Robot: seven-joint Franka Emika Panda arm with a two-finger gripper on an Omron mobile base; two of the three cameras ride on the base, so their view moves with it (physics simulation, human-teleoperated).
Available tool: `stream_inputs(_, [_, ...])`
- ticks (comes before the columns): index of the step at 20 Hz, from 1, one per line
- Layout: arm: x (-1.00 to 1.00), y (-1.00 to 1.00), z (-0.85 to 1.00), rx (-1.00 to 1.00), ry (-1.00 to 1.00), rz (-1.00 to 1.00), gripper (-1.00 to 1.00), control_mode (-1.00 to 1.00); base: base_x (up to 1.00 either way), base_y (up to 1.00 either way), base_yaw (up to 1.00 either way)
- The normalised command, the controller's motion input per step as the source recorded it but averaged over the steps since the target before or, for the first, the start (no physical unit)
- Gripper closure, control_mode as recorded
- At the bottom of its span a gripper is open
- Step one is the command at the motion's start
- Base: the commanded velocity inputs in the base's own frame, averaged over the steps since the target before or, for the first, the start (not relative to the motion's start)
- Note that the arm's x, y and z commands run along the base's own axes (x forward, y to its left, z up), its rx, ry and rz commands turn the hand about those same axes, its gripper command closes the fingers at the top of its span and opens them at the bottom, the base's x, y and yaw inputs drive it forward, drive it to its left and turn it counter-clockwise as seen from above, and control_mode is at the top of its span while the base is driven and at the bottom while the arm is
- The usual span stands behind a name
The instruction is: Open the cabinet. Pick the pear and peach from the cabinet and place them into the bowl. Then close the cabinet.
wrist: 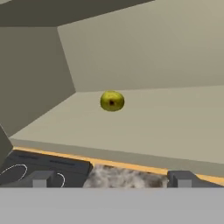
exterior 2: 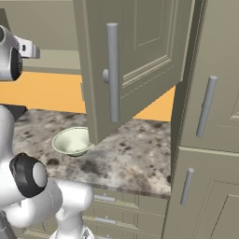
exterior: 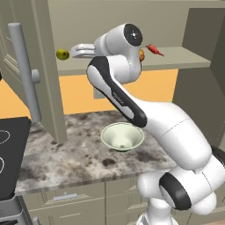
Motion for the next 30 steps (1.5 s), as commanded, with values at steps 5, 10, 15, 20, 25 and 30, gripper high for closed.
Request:
stream_inputs(5, [0.64,0.28,-0.03,-0.02,0.0,0.0,-1.0,-1.0,0.0,0.0,0.0])
stream_inputs(10, [0.71,0.23,-0.06,-0.01,0.12,0.0,-1.0,-1.0,0.0,0.0,0.0])
stream_inputs(15, [0.67,0.26,-0.18,0.0,0.11,0.0,-1.0,-1.0,0.0,0.0,0.0])
stream_inputs(20, [0.63,0.31,-0.04,0.0,0.02,0.0,-1.0,-1.0,0.0,0.0,0.0])
stream_inputs(25, [0.15,0.13,-0.12,0.0,-0.03,0.0,-1.0,-1.0,0.0,0.0,0.0])
stream_inputs(30, [0.26,0.09,-0.26,0.0,-0.07,0.0,-1.0,-1.0,0.0,0.0,0.0])
